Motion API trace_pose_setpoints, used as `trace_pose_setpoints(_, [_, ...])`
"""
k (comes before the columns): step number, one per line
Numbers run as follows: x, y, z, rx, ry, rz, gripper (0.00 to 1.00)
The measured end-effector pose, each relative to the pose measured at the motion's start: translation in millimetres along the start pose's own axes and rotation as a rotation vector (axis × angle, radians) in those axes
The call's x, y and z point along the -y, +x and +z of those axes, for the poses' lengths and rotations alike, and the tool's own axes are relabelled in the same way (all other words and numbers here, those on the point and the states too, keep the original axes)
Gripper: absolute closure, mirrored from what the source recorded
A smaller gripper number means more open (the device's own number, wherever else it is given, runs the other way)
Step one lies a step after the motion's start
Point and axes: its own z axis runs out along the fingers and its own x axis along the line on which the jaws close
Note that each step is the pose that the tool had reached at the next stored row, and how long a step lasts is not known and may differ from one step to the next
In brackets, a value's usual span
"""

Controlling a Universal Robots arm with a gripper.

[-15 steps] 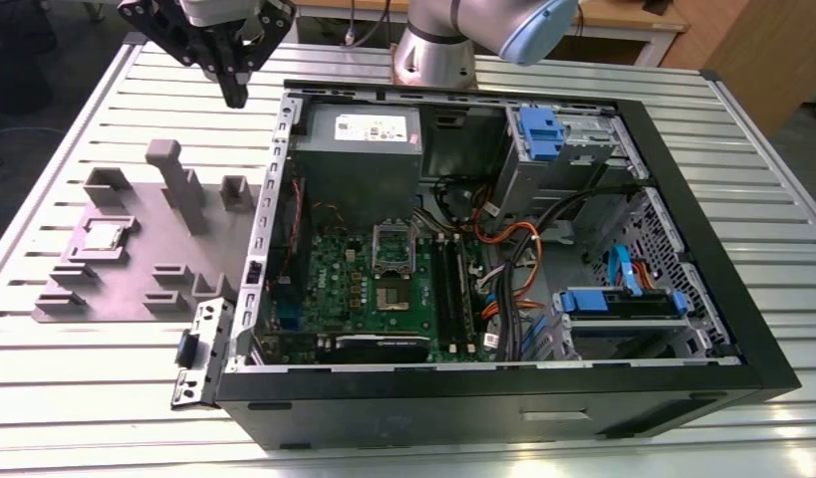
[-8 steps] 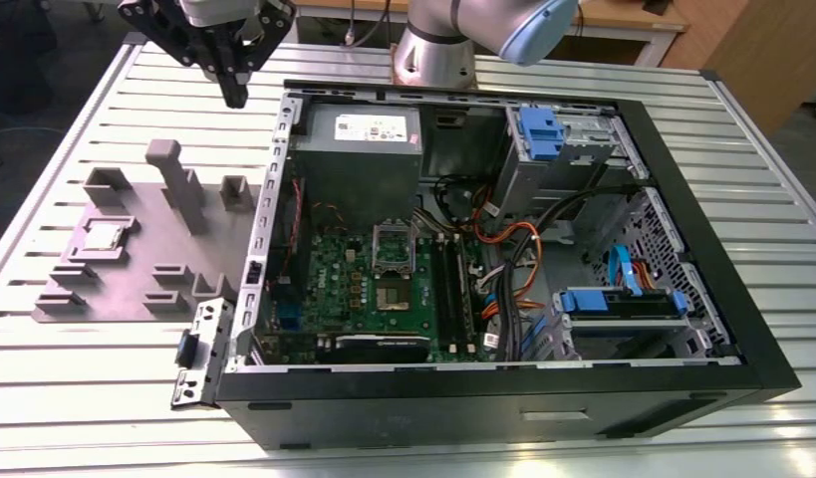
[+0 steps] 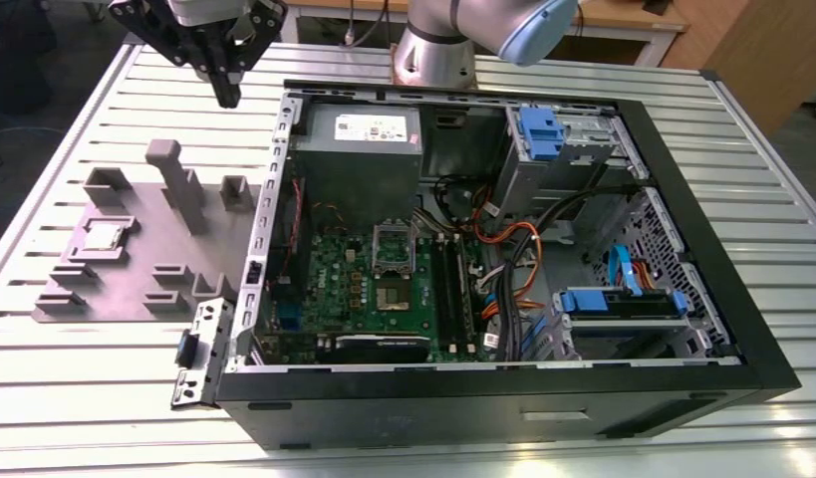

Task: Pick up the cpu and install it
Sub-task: 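Reach for the cpu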

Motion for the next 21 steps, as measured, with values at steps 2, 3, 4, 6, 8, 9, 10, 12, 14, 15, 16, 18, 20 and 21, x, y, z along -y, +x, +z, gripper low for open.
trace_pose_setpoints(2, [0.0, 0.1, 0.0, 0.0000, 0.0001, 0.000, 0.86])
trace_pose_setpoints(3, [0.0, 0.2, 0.0, 0.0000, 0.0000, 0.000, 0.86])
trace_pose_setpoints(4, [0.0, 0.2, 0.0, 0.0000, 0.0000, 0.000, 0.86])
trace_pose_setpoints(6, [0.1, 0.9, 0.0, 0.0000, 0.0000, 0.000, 0.86])
trace_pose_setpoints(8, [0.2, 2.8, -0.1, 0.0000, 0.0001, 0.000, 0.86])
trace_pose_setpoints(9, [0.3, 3.6, -0.1, 0.0000, 0.0000, 0.000, 0.86])
trace_pose_setpoints(10, [0.4, 4.4, -0.1, 0.0000, 0.0000, 0.000, 0.86])
trace_pose_setpoints(12, [0.5, 6.3, -0.1, 0.0000, 0.0000, 0.000, 0.86])
trace_pose_setpoints(14, [0.7, 8.6, -0.2, 0.0001, 0.0000, 0.000, 0.86])
trace_pose_setpoints(15, [0.8, 9.9, -0.2, 0.0000, 0.0000, 0.000, 0.86])
trace_pose_setpoints(16, [0.9, 11.0, -0.3, 0.0000, 0.0000, 0.000, 0.86])
trace_pose_setpoints(18, [1.0, 13.3, -0.3, 0.0000, 0.0000, 0.000, 0.86])
trace_pose_setpoints(20, [1.2, 15.5, -0.4, 0.0001, 0.0000, 0.000, 0.86])
trace_pose_setpoints(21, [1.2, 16.3, -0.4, 0.0000, 0.0000, 0.000, 0.86])
